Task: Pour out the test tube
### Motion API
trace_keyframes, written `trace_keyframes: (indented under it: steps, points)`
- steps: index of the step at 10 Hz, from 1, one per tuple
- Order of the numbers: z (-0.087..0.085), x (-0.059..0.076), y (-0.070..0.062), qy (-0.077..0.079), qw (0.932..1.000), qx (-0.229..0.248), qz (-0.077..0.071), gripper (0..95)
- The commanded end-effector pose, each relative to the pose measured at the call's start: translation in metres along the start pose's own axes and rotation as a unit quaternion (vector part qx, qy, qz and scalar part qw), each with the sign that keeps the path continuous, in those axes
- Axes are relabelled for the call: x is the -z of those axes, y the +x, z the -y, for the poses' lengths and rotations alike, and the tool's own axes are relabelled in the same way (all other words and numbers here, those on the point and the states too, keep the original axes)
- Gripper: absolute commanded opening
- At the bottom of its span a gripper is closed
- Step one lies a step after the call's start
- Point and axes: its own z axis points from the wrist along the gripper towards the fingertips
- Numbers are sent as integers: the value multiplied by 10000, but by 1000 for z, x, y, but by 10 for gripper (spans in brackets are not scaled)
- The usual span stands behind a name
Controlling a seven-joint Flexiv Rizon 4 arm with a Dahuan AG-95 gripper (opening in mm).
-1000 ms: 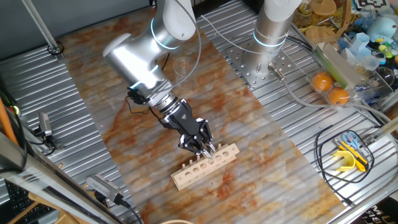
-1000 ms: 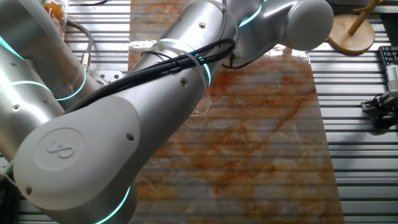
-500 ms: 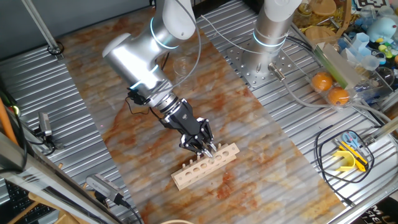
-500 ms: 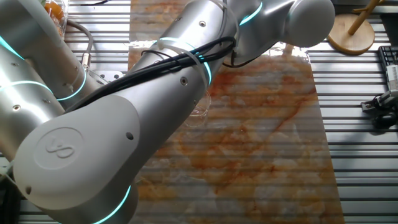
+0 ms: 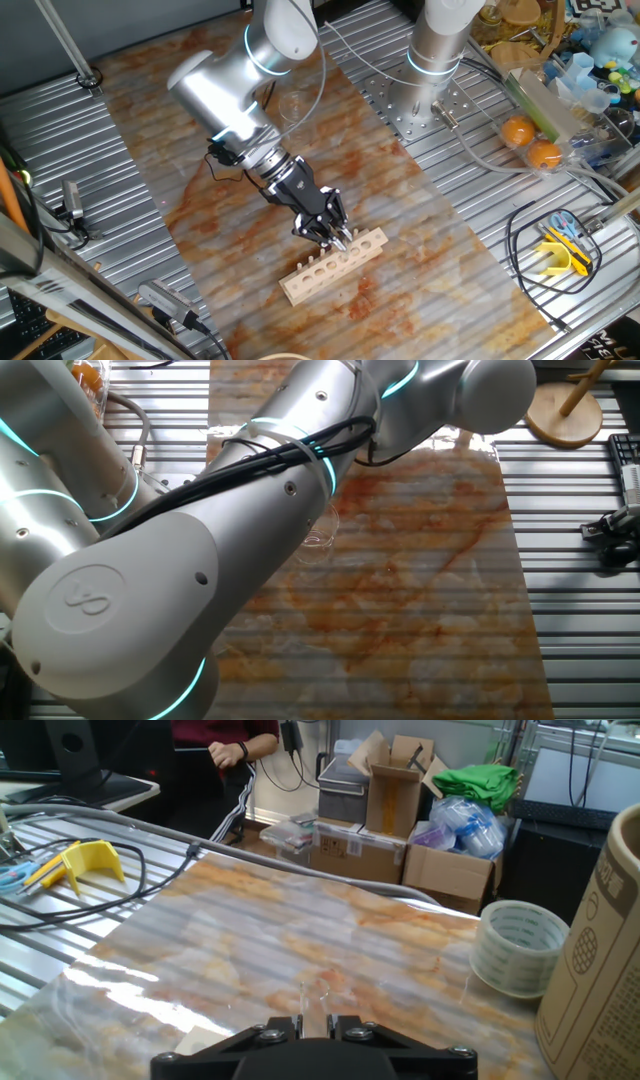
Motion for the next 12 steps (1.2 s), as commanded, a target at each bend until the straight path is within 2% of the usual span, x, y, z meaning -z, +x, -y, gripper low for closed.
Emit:
trace_keyframes:
  steps: [1, 7, 12]
  points:
    - [-1, 1, -2, -37, 10000, 10, 27, 0]
    - [-9, 0, -17, -36, 10000, 5, -29, 0]
    - [-12, 0, -21, -44, 9999, 97, -69, 0]
